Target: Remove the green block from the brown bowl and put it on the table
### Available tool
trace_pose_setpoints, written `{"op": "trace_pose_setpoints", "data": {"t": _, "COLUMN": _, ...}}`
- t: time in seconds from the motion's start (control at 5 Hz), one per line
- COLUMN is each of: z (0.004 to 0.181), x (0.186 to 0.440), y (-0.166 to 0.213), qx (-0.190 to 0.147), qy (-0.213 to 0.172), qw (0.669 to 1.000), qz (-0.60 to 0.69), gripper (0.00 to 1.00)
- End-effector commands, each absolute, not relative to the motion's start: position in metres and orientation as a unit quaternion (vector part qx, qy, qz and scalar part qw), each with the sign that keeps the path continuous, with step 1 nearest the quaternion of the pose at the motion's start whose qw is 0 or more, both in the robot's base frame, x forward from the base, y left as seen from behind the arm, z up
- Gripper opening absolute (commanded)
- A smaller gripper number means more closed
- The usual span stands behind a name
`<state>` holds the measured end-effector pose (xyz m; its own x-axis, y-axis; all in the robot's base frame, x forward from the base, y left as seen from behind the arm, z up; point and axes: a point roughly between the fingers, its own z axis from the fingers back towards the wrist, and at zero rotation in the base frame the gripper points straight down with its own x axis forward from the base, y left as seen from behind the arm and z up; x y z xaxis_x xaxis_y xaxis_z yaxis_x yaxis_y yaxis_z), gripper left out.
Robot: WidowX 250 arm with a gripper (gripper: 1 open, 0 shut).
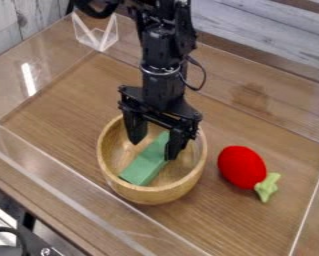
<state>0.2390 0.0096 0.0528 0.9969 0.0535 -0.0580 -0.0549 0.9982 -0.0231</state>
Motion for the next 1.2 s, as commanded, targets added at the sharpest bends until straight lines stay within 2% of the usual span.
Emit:
{"op": "trace_pose_setpoints", "data": {"t": 0.0, "z": 0.051, "x": 0.244, "y": 0.014, "qx": -0.014, "qy": 0.012, "qw": 0.999, "qz": 0.035, "gripper": 1.00}}
{"op": "trace_pose_setpoints", "data": {"t": 1.0, "z": 0.035, "x": 0.253, "y": 0.018, "qx": -0.022, "qy": -0.009, "qw": 0.998, "qz": 0.051, "gripper": 1.00}}
